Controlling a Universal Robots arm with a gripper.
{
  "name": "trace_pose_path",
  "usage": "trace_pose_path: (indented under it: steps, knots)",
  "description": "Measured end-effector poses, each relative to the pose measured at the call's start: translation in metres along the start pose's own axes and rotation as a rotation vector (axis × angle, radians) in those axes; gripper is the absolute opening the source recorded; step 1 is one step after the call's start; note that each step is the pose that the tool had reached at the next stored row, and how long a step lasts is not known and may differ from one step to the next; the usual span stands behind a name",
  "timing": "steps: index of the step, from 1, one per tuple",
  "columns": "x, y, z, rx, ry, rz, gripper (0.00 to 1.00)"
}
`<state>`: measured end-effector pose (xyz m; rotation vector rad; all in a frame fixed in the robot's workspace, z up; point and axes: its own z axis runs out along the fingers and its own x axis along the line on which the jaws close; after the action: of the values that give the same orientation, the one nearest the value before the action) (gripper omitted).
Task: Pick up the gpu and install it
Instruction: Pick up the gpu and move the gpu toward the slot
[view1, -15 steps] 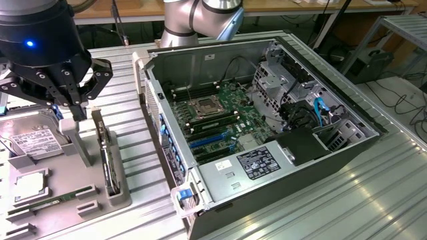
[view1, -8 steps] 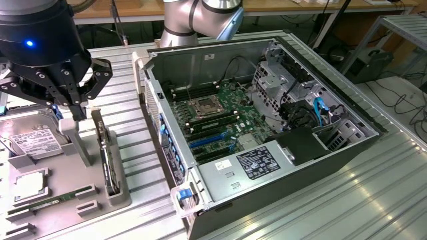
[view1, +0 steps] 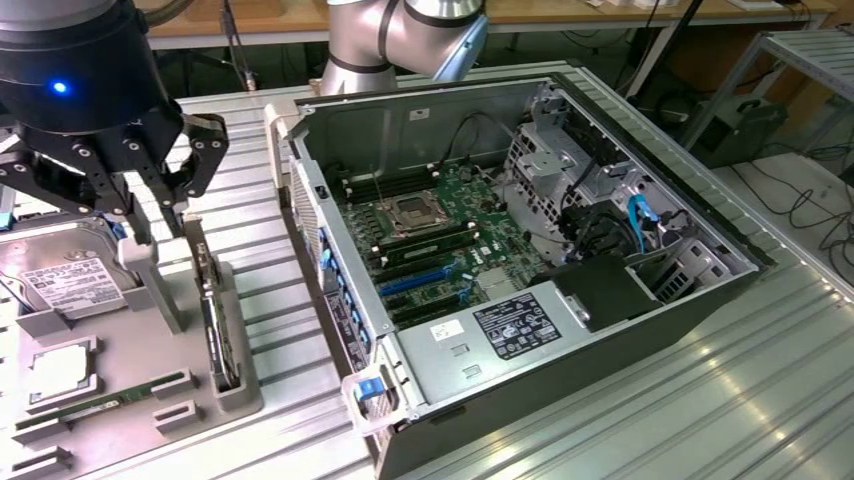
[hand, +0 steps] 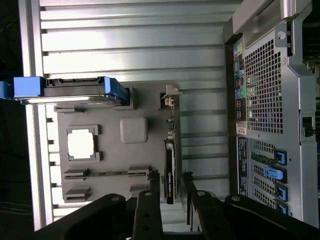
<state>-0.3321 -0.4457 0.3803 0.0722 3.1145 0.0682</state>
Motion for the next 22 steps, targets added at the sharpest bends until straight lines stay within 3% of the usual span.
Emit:
trace_pose_path:
  steps: [5, 7, 8, 11, 14, 22]
  knots:
    - [0.000, 0.0000, 0.0000, 0.0000, -0.0001, 0.000, 0.54]
    - [0.000, 0.0000, 0.0004, 0.0036, 0.0001, -0.009, 0.60]
    - [0.000, 0.0000, 0.0023, 0.0047, 0.0015, -0.037, 0.72]
    - [-0.001, -0.0002, 0.0058, 0.0078, 0.0022, -0.060, 0.72]
    - [-0.001, -0.0003, 0.0075, 0.0172, 0.0017, -0.061, 0.72]
    - [-0.001, -0.0004, 0.0116, 0.0177, 0.0018, -0.062, 0.72]
